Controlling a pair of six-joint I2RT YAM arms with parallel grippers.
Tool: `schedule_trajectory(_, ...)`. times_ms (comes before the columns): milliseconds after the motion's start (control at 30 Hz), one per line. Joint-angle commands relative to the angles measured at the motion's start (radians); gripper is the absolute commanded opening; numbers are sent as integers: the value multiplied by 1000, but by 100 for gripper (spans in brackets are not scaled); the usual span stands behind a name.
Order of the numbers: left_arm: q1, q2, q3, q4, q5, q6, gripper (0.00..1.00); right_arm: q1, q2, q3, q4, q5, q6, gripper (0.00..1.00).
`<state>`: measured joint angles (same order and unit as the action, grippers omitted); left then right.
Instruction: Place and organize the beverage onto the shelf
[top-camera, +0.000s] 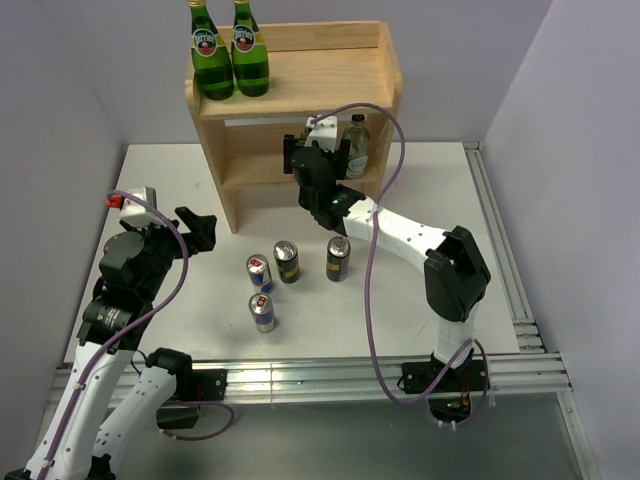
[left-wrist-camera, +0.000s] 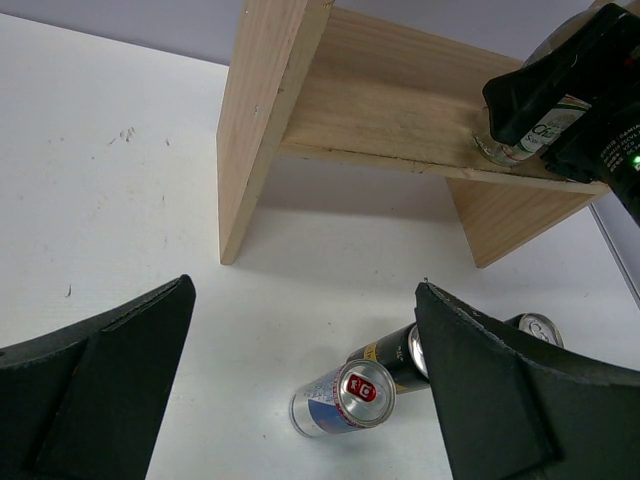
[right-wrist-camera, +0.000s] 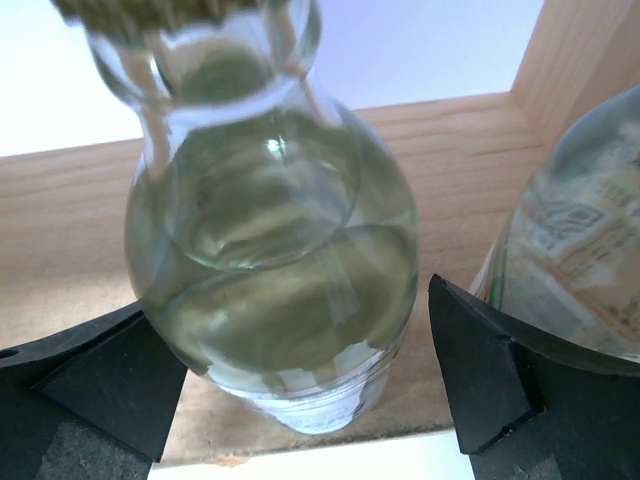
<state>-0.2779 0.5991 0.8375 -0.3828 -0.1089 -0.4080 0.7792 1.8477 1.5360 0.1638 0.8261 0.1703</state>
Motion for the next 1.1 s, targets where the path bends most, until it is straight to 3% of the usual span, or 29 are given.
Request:
schedule_trajectory(0, 6, -1, -2, 33, 12, 14, 99, -11, -57, -16, 11, -48, 24, 100)
schedule_trajectory(433, 6, -4, 0, 32, 9, 14, 99, 18, -203, -181, 11, -116, 37, 100)
schedule_trajectory(733, 8, -1, 0, 33, 11, 12, 99, 140, -378, -367, -3, -44, 54, 100)
schedule_trajectory(833, 8, -4, 0, 32, 8, 14, 99, 209, -464, -456, -44, 1, 98, 100)
schedule_trajectory(1067, 9, -5, 0, 33, 14, 12, 99, 336, -677, -772, -184, 27, 417, 100)
